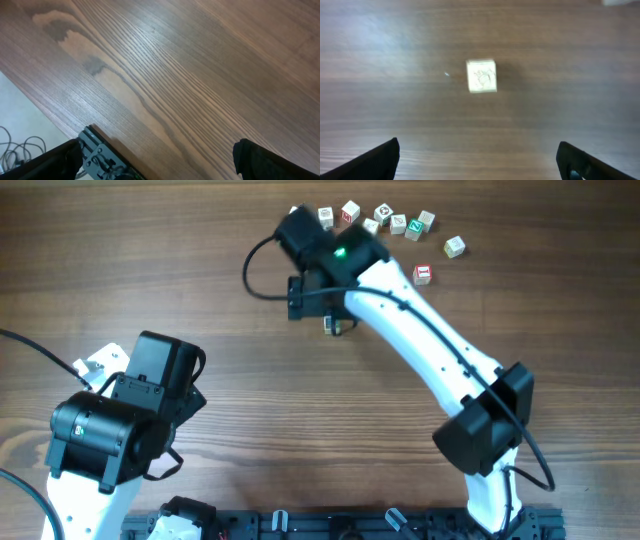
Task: Form a tower
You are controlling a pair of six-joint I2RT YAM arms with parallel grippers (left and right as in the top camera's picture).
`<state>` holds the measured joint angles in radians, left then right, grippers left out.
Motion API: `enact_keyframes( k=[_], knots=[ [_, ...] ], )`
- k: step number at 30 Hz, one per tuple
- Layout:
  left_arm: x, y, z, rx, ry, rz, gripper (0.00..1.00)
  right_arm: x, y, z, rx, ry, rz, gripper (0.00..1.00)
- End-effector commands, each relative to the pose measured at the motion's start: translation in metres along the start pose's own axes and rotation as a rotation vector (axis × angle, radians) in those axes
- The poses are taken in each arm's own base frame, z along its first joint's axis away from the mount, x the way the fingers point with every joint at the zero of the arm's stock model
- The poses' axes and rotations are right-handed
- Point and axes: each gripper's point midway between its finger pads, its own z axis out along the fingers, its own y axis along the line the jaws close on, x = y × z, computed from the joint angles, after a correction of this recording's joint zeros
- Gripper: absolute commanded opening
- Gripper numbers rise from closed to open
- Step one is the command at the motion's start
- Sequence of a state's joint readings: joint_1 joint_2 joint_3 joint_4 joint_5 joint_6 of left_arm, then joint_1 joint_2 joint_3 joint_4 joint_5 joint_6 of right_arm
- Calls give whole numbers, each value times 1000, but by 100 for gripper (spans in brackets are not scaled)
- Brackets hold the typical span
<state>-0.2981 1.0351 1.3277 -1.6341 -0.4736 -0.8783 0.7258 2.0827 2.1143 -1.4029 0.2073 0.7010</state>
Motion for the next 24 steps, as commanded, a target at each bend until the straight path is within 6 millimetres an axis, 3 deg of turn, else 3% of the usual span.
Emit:
enact_keyframes(
  k=[1, 3, 4, 6, 8, 11, 12, 13, 15, 18, 20, 23, 24],
  knots=[
    [-1, 2, 0, -2, -3, -26, 100, 8, -31, -59, 118, -153, 131, 100],
    [-1, 2, 0, -2, -3, -26, 100, 22, -46, -88, 160, -206, 153, 100],
    [-1, 2, 0, -2, -3, -26, 100, 33, -47, -117, 100, -260, 166, 100],
    [-1, 2, 0, -2, -3, -26, 100, 37, -60, -145, 83, -378, 224, 100],
    [-1, 2, 0, -2, -3, -26, 100, 37, -59, -144, 55, -448, 240, 100],
    [-1, 2, 0, -2, -3, -26, 100, 46, -42, -48, 51, -450, 281, 100],
    [-1, 2, 0, -2, -3, -26, 100, 50, -32, -5, 9, -442, 297, 100],
    [-1, 2, 0, -2, -3, -26, 100, 52, -25, 9, -35, -430, 314, 100],
    [-1, 2, 0, -2, -3, -26, 100, 44, -13, 18, -112, -468, 352, 100],
    [-1, 2, 0, -2, -3, -26, 100, 53, -10, 28, -128, -421, 366, 100],
    [-1, 2, 0, -2, -3, -26, 100, 59, -7, 50, -165, -430, 371, 100],
    [-1, 2, 0, -2, -3, -26, 100, 62, 20, 69, -316, -438, 98, 100],
    [-1, 2, 0, -2, -3, -26, 100, 61, 17, 72, -310, -438, 54, 100]
  ],
)
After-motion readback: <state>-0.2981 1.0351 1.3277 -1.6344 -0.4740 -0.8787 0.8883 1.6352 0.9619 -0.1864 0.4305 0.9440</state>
